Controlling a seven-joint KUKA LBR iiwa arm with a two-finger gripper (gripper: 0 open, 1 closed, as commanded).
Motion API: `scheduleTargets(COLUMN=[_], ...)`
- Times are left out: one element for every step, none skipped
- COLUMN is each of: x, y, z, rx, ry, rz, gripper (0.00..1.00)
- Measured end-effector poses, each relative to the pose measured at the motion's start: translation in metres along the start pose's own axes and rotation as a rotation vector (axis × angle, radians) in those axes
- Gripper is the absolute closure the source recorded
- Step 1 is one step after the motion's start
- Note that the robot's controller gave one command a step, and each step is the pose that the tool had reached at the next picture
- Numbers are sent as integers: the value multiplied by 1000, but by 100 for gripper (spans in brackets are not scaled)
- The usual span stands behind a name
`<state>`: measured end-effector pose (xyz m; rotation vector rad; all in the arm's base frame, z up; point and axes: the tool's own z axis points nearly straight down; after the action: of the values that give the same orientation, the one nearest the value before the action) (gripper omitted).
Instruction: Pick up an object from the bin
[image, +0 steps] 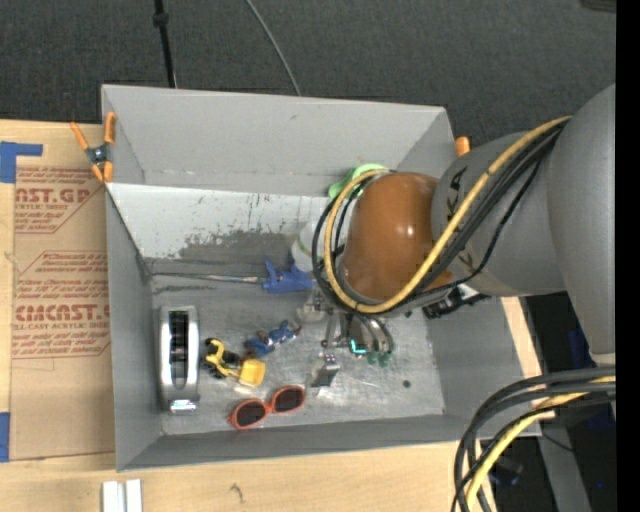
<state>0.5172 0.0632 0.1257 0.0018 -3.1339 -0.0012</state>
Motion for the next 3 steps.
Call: scheduleTargets(x=[-2,4,6], y=[0,95,94], z=[-4,45,48], rx=[-1,-2,0], ry=[-7,-15,-9], rz=[0,-138,-138], gripper=[0,100,0])
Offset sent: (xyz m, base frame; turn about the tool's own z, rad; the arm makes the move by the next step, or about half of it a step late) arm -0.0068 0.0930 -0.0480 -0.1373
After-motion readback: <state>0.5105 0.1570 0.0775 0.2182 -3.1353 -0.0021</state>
